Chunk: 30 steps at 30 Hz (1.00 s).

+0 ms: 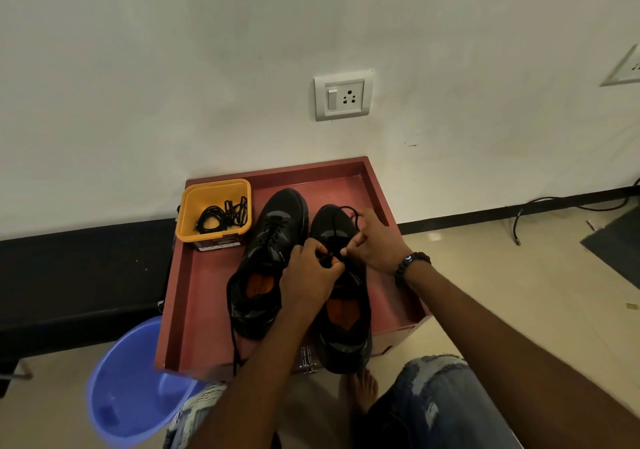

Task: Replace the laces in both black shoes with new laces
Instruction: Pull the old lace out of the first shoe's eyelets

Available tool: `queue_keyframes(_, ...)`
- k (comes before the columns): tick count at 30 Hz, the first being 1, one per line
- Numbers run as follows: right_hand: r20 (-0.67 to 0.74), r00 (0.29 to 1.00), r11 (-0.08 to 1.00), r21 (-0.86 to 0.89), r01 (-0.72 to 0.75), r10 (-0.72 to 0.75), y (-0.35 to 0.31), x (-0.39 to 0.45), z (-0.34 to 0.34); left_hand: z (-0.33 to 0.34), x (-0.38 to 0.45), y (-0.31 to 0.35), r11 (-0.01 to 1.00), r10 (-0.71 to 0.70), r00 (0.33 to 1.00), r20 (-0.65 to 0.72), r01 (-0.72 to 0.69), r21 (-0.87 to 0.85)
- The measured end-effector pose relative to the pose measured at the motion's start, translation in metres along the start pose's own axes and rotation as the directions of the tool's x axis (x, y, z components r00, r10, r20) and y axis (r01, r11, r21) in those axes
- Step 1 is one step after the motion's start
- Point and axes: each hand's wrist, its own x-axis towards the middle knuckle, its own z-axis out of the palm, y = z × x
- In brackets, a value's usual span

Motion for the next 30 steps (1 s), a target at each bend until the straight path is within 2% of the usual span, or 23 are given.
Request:
queue_keyframes(1, -0.003, 0.999, 0.997, -0.063, 0.032, -0.032, -0.004, -0.003, -0.003, 0.002, -0.003, -0.004, 1.000, -0.016, 1.000, 0.010, 0.016, -0.007)
queue_keyframes(3, -0.153, 0.977, 0.976, -0.178, 0.121, -0.149, -0.015, 0.001, -0.024, 0.003, -0.005, -0.005, 1.000, -0.004, 1.000, 0.015, 0.004, -0.017)
queue_keyframes(5, -0.342, 0.896, 0.946, -0.254, 0.201, -0.282, -0.029, 0.012, -0.053, 0.002, -0.004, -0.003, 1.000, 0.005, 1.000, 0.006, -0.005, -0.020)
queue_keyframes(7, -0.443, 0.827, 0.934, -0.243, 0.261, -0.346, -0.041, 0.022, -0.071, 0.002, -0.003, -0.004, 1.000, 0.006, 1.000, 0.006, -0.005, -0.025)
queue_keyframes(8, -0.454, 0.820, 0.935, -0.224, 0.274, -0.349, -0.043, 0.025, -0.073, 0.002, -0.003, -0.004, 1.000, 0.002, 1.000, 0.007, -0.002, -0.027)
queue_keyframes(12, -0.391, 0.879, 0.954, -0.229, 0.195, -0.274, -0.037, 0.023, -0.062, 0.003, -0.003, -0.004, 0.999, 0.009, 1.000, 0.000, -0.009, -0.037)
queue_keyframes(16, -0.136, 0.984, 0.940, -0.335, 0.064, -0.116, -0.010, 0.007, -0.014, 0.005, -0.002, -0.006, 0.999, 0.008, 1.000, -0.009, -0.008, -0.036)
queue_keyframes(18, -0.062, 0.998, 0.972, -0.237, -0.001, -0.014, 0.001, -0.003, 0.007, 0.006, -0.003, -0.007, 0.999, 0.004, 1.000, -0.015, -0.004, -0.033)
queue_keyframes(21, -0.080, 0.992, 0.995, 0.011, -0.101, 0.102, 0.005, -0.004, 0.015, 0.006, -0.002, -0.006, 1.000, 0.008, 1.000, -0.017, -0.008, -0.028)
queue_keyframes(23, -0.085, 0.990, 0.991, 0.081, -0.105, 0.112, 0.000, 0.000, 0.012, 0.005, -0.002, -0.005, 0.999, 0.009, 1.000, -0.011, -0.009, -0.031)
queue_keyframes(25, -0.236, 0.971, 0.999, 0.033, -0.035, 0.042, -0.010, 0.007, -0.002, 0.005, -0.002, -0.005, 0.999, 0.005, 1.000, -0.001, -0.005, -0.034)
queue_keyframes(26, -0.364, 0.931, 1.000, 0.027, 0.008, 0.002, -0.018, 0.012, -0.016, 0.005, -0.001, -0.005, 0.999, 0.003, 1.000, 0.002, -0.003, -0.035)
queue_keyframes(28, -0.593, 0.805, 0.989, 0.118, 0.088, -0.001, -0.033, 0.021, -0.050, 0.005, -0.001, -0.005, 0.999, 0.008, 1.000, 0.001, -0.008, -0.037)
queue_keyframes(29, -0.653, 0.757, 0.973, 0.184, 0.140, 0.015, -0.039, 0.027, -0.066, 0.006, -0.001, -0.005, 0.999, 0.010, 1.000, -0.001, -0.010, -0.037)
queue_keyframes(30, -0.672, 0.740, 0.958, 0.215, 0.190, 0.004, -0.043, 0.031, -0.078, 0.006, -0.001, -0.006, 0.999, 0.010, 1.000, -0.003, -0.011, -0.035)
